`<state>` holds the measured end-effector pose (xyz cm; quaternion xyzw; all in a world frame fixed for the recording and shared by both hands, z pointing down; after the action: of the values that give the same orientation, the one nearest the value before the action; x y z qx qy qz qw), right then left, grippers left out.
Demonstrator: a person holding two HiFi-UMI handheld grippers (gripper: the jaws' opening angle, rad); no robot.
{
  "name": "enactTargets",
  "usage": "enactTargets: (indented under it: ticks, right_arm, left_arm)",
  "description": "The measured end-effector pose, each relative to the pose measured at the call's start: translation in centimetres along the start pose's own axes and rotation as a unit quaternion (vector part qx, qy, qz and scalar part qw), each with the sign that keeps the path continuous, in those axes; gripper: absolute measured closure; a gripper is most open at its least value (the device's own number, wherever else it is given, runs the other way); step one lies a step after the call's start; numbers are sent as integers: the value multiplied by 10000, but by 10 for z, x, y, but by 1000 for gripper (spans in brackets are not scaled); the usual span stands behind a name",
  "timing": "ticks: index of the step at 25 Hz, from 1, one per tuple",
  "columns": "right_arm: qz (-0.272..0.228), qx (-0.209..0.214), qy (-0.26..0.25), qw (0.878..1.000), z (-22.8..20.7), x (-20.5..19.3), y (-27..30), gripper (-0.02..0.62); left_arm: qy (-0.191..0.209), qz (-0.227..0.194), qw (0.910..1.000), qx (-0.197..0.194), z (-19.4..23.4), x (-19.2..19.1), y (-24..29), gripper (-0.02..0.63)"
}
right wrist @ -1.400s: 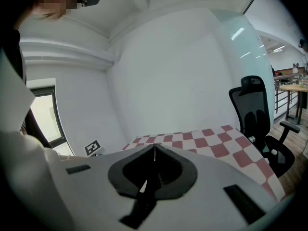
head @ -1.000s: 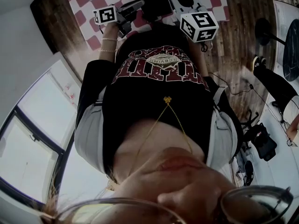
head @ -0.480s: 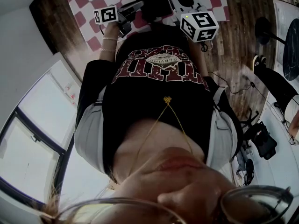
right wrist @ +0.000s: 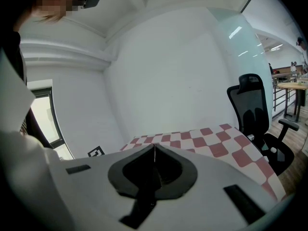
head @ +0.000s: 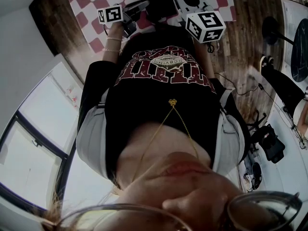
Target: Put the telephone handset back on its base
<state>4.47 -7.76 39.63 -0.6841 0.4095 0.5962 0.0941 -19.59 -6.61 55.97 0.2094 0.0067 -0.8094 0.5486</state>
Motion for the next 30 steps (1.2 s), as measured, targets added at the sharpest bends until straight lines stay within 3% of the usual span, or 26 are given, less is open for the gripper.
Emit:
enactTargets:
  ticks: [20,30]
  right_arm:
    - [21,26,34,10000,0,0,2,574]
    - [39,30,29,10000,0,-1,1,574]
  left_arm:
    - [-110,-63,9999,-42,6,-1,5,526]
    - [55,-110,9998,-125,8,-3,5,526]
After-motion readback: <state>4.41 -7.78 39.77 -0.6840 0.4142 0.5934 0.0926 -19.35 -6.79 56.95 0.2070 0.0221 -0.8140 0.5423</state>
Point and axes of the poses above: the fingertips, and each gripper's own axes: y forward along the fingers, z to its left, x out of its top, the point moved 10 cm from there along -y, backward along the fingers
